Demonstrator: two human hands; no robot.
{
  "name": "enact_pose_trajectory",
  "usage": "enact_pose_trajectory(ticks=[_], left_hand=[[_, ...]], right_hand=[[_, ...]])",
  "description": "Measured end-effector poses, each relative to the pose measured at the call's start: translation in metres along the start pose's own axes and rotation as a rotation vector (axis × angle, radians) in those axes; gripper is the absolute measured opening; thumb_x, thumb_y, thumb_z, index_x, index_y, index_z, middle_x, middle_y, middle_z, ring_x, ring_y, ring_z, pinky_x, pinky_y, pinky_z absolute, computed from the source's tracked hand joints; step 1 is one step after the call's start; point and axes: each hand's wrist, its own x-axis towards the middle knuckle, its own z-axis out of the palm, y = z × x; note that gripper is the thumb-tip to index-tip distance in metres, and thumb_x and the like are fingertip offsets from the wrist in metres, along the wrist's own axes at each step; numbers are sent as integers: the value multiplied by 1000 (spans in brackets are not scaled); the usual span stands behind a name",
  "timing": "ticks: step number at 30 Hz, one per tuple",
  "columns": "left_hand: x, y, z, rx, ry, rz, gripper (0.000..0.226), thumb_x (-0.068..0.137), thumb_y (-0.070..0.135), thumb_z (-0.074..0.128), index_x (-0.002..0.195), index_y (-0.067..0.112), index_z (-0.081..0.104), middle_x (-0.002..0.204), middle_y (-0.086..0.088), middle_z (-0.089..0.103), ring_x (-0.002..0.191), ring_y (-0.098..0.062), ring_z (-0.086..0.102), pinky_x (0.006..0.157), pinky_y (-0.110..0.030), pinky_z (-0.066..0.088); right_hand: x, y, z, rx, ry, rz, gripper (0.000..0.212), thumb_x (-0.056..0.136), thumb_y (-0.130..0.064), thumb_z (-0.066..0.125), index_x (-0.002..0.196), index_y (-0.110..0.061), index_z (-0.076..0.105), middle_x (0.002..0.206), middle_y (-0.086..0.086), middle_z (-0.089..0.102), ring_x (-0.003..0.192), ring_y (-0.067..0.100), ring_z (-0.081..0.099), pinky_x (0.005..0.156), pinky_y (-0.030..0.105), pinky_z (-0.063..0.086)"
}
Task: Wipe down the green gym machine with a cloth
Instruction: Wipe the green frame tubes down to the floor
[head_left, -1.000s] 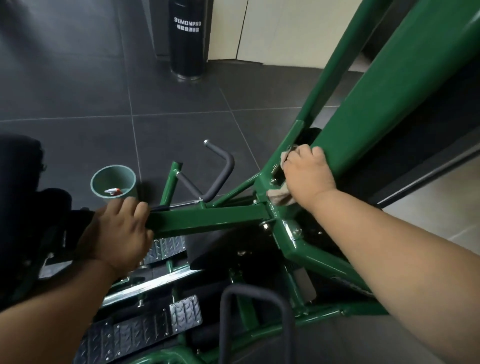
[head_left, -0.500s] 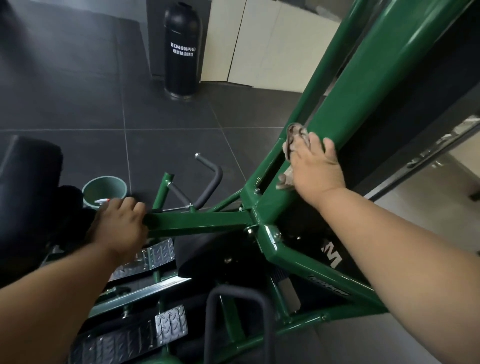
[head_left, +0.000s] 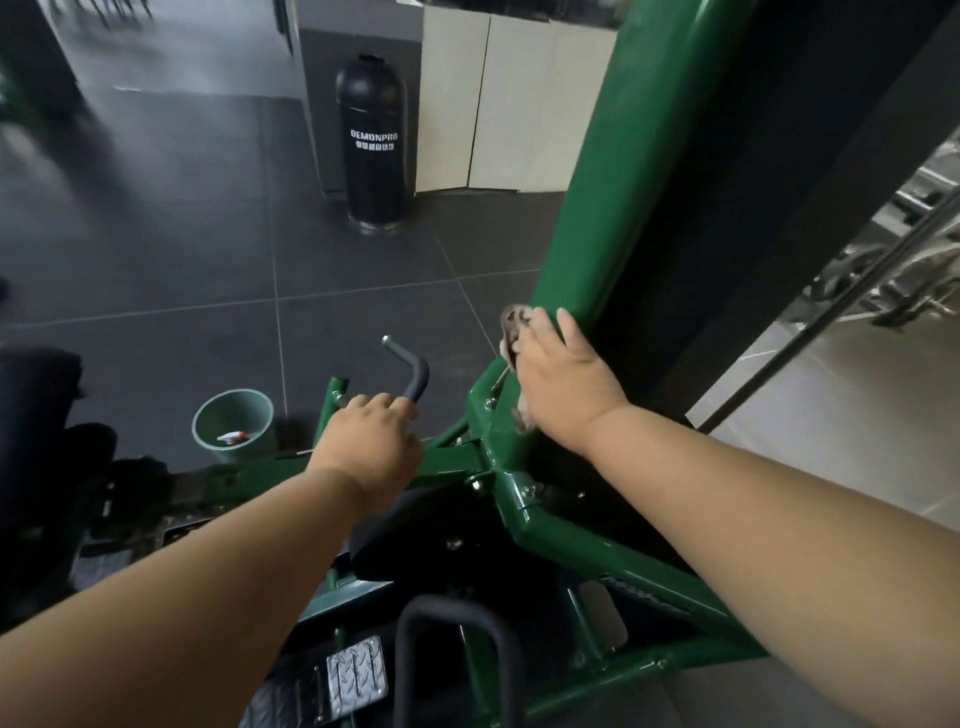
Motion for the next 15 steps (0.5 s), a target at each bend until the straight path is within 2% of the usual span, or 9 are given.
enact_pose_trajectory(ticks=[2, 4, 6, 8, 10, 11, 13, 15], left_hand=[[2, 14, -3, -12, -10, -16, 31, 97, 34, 53, 125, 21, 61, 123, -5, 62, 116, -33, 54, 96, -41, 47], [3, 25, -10, -27, -14, -28, 32, 97, 33, 54, 126, 21, 61, 124, -5, 62, 117, -32, 54, 96, -41, 46], [3, 34, -18, -58, -7, -26, 36, 98, 35, 53, 132, 22, 60, 128, -4, 62, 120, -32, 53, 99, -41, 46], [2, 39, -29, -81, 10, -17, 39, 100, 37, 53, 136, 24, 59, 131, -4, 61, 122, -31, 52, 101, -41, 45], [3, 40, -40, -103, 21, -15, 41, 100, 39, 52, 138, 26, 59, 134, -3, 61, 123, -30, 52, 102, -40, 45], [4, 41, -45, -115, 26, -16, 42, 100, 39, 52, 139, 26, 59, 135, -3, 61, 124, -30, 52, 102, -39, 46], [7, 44, -51, -133, 39, -15, 43, 100, 39, 52, 141, 24, 58, 136, -3, 61, 124, -30, 53, 101, -38, 46], [12, 50, -54, -170, 55, -15, 43, 98, 39, 55, 138, 25, 57, 136, -4, 62, 122, -30, 55, 100, -39, 47]], right_hand=[[3, 23, -10, 26, 81, 82, 66, 93, -37, 24, 144, -14, 58, 153, 10, 49, 150, 38, 32, 117, 58, 5], [4, 34, -13, 77, 147, 145, 59, 93, -38, 30, 137, -16, 63, 147, 8, 54, 148, 36, 36, 118, 56, 5], [0, 30, -10, 80, 155, 156, 55, 95, -43, 39, 137, -16, 64, 146, 8, 54, 147, 35, 37, 118, 57, 6], [-7, 18, 0, 25, 143, 68, 60, 97, -48, 44, 143, -14, 60, 149, 11, 54, 148, 36, 38, 116, 59, 7], [-11, 23, 6, -1, 178, -48, 59, 100, -46, 39, 145, -12, 57, 148, 12, 54, 148, 39, 37, 115, 59, 7], [-9, 34, 5, 6, 238, -40, 57, 100, -41, 33, 142, -14, 60, 146, 10, 57, 148, 38, 39, 115, 59, 8], [-3, 61, -5, 54, 384, 89, 54, 97, -29, 28, 131, -19, 68, 136, 6, 65, 142, 35, 47, 116, 54, 14], [3, 84, -15, 136, 511, 215, 43, 95, -21, 34, 123, -21, 66, 125, 5, 70, 138, 34, 52, 115, 51, 18]])
